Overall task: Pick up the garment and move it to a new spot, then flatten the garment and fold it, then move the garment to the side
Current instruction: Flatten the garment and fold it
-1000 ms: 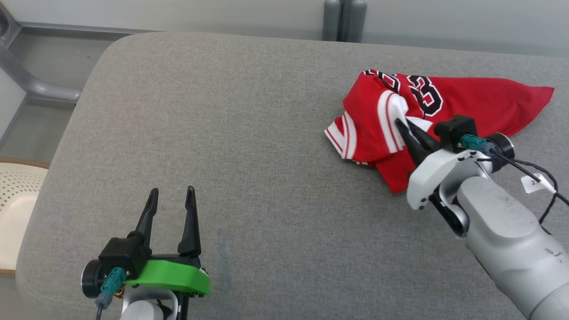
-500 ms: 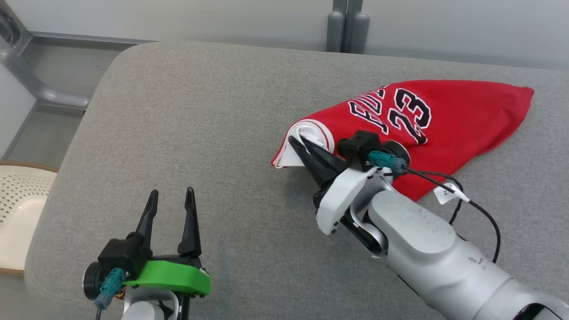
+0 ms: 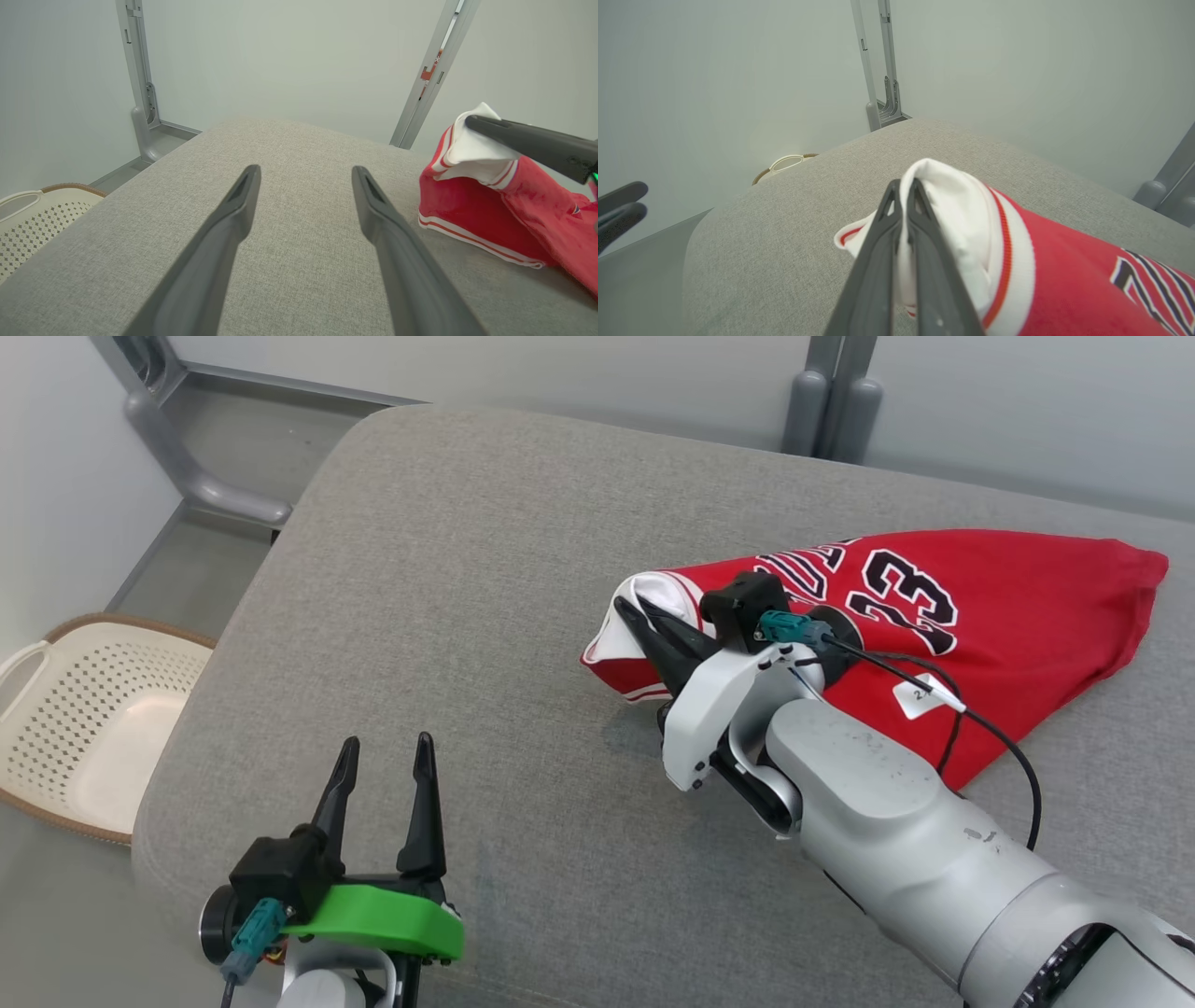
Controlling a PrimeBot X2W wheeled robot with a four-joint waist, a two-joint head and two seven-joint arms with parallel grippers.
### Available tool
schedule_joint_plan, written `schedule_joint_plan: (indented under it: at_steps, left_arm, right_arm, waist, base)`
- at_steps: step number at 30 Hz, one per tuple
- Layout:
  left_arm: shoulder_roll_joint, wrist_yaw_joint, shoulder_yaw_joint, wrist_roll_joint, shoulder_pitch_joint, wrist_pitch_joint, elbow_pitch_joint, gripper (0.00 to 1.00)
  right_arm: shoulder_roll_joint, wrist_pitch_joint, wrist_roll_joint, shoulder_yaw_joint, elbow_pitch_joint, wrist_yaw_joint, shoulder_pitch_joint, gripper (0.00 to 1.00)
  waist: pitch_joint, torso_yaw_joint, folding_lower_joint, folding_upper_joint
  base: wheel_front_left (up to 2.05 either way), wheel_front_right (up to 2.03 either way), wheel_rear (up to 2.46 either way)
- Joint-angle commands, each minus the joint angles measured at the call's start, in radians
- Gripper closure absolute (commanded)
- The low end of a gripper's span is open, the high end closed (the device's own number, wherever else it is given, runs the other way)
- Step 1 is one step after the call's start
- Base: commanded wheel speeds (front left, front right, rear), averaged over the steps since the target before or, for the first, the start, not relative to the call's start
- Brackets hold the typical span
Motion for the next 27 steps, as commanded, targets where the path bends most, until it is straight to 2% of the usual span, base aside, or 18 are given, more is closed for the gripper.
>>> schedule_joint_plan:
  at_steps: [1, 2, 3, 4, 9, 15, 20, 21, 27]
  left_arm:
    - [0.002, 0.004, -0.004, -0.013, -0.004, 0.000, 0.001, 0.00]
    - [0.002, 0.005, -0.007, -0.013, -0.005, 0.000, 0.001, 0.00]
    - [0.002, 0.006, -0.009, -0.015, -0.006, 0.000, 0.001, 0.00]
    - [0.002, 0.008, -0.011, -0.017, -0.007, 0.000, 0.001, 0.00]
    - [0.002, 0.018, -0.007, -0.017, -0.007, 0.000, -0.006, 0.00]
    - [0.002, 0.014, 0.009, -0.005, 0.003, 0.000, -0.013, 0.00]
    - [0.002, 0.009, 0.027, 0.007, 0.022, 0.000, -0.017, 0.00]
    - [0.002, 0.006, 0.034, 0.012, 0.029, 0.000, -0.018, 0.00]
    - [0.002, -0.004, 0.045, 0.027, 0.051, 0.000, -0.014, 0.00]
  right_arm:
    - [0.001, -0.003, 0.014, 0.013, -0.006, 0.000, -0.011, 1.00]
    - [0.001, -0.003, 0.028, 0.026, -0.009, 0.000, -0.012, 0.64]
    - [0.001, -0.003, 0.041, 0.035, -0.013, 0.000, -0.012, 0.47]
    - [0.001, -0.003, 0.049, 0.044, -0.014, 0.000, -0.017, 0.00]
    - [0.000, -0.003, 0.077, 0.057, -0.036, -0.001, -0.015, 0.00]
    - [0.000, -0.003, 0.026, -0.016, -0.091, -0.001, 0.015, 0.00]
    - [-0.013, -0.003, -0.095, -0.169, -0.144, -0.001, 0.099, 0.00]
    - [-0.031, -0.003, -0.145, -0.251, -0.171, -0.001, 0.155, 0.00]
    - [-0.065, -0.003, -0.292, -0.485, -0.252, 0.000, 0.339, 0.00]
  waist:
    - [0.003, 0.025, 0.0000, 0.0000]
    - [0.003, 0.030, 0.0000, 0.0000]
    - [0.004, 0.032, 0.0000, 0.0000]
    - [0.005, 0.035, 0.0000, 0.0000]
    - [0.012, 0.023, 0.0000, 0.0000]
    - [0.008, -0.038, 0.0000, 0.0000]
    - [-0.011, -0.107, 0.0000, 0.0000]
    - [-0.021, -0.134, 0.0000, 0.0000]
    - [-0.045, -0.199, 0.0000, 0.0000]
  base:
    - [0.00, 0.00, 0.00]
    - [0.00, 0.00, 0.00]
    - [0.00, 0.00, 0.00]
    - [0.00, 0.00, 0.00]
    - [0.00, 0.00, 0.00]
    - [0.00, 0.00, 0.00]
    - [0.00, 0.00, 0.00]
    - [0.00, 0.00, 0.00]
    - [0.00, 0.00, 0.00]
